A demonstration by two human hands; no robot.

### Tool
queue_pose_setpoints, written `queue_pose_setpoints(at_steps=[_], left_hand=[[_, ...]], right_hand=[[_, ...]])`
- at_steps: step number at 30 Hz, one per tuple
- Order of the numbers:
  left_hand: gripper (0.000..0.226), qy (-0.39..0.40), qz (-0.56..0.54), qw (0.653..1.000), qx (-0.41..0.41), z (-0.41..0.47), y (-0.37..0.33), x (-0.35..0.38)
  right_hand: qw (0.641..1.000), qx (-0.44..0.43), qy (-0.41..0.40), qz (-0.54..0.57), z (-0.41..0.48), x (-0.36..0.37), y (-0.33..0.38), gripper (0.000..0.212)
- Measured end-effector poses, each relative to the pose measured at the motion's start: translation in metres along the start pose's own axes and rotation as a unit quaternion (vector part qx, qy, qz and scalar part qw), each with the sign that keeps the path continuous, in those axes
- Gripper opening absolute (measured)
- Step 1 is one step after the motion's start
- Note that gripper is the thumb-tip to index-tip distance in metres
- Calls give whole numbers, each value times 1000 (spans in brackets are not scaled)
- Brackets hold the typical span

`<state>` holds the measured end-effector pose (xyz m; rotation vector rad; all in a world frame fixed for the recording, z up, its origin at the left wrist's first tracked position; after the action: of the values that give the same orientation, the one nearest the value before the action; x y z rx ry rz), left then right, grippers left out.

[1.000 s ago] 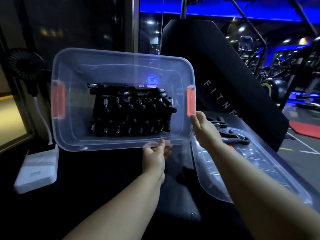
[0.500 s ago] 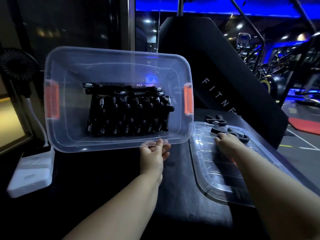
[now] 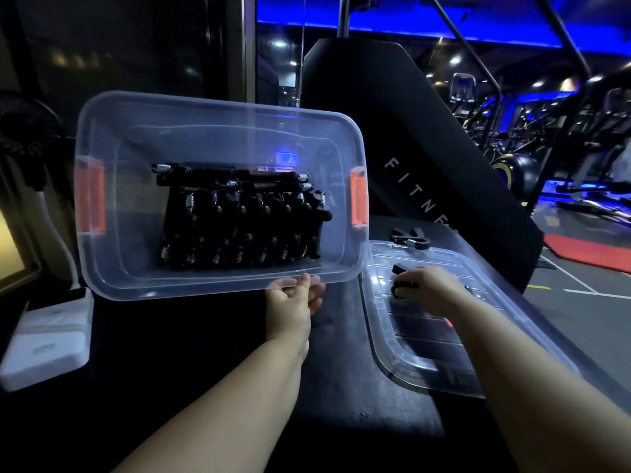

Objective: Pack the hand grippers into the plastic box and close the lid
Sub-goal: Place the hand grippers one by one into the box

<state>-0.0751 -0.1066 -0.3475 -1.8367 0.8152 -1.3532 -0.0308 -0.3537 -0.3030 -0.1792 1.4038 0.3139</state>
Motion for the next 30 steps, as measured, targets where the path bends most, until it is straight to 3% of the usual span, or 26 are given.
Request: queue_pose_setpoints(at_steps=[8, 11, 14, 18, 22, 27, 30], left_hand=[[12, -1, -1, 1000, 2, -3, 0, 1], [11, 2, -3, 1000, -1, -3, 1, 1], [9, 5, 0, 1000, -2, -3, 1, 1], [15, 2, 3, 1000, -4, -1, 1, 0], [12, 2, 5, 1000, -2, 0, 1, -2], [11, 4, 4, 1000, -2, 0, 0, 0], [9, -1, 4, 1000, 1, 0, -1, -1]], right_hand=[[993, 17, -15, 116, -23, -1, 16, 25], [986, 55, -63, 145, -31, -7, 10, 26], [983, 150, -91, 60, -37, -7, -10, 60], [965, 223, -21, 134, -38, 13, -27, 108], [972, 203, 14, 116, -35, 14, -23, 104], [975, 208, -59, 54, -42, -1, -22, 105], [980, 172, -100, 0, -44, -13, -11, 85]])
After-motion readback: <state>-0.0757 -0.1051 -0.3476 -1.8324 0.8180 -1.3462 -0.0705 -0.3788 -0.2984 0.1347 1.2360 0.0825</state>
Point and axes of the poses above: each hand's wrist, its own z-axis towards the middle knuckle, its own x-axis out of the palm, y = z × x, the point moved 6 cm from there along z, towards the middle knuckle, and after that the axes turned 14 degrees about -x, right-handed, at the moved point
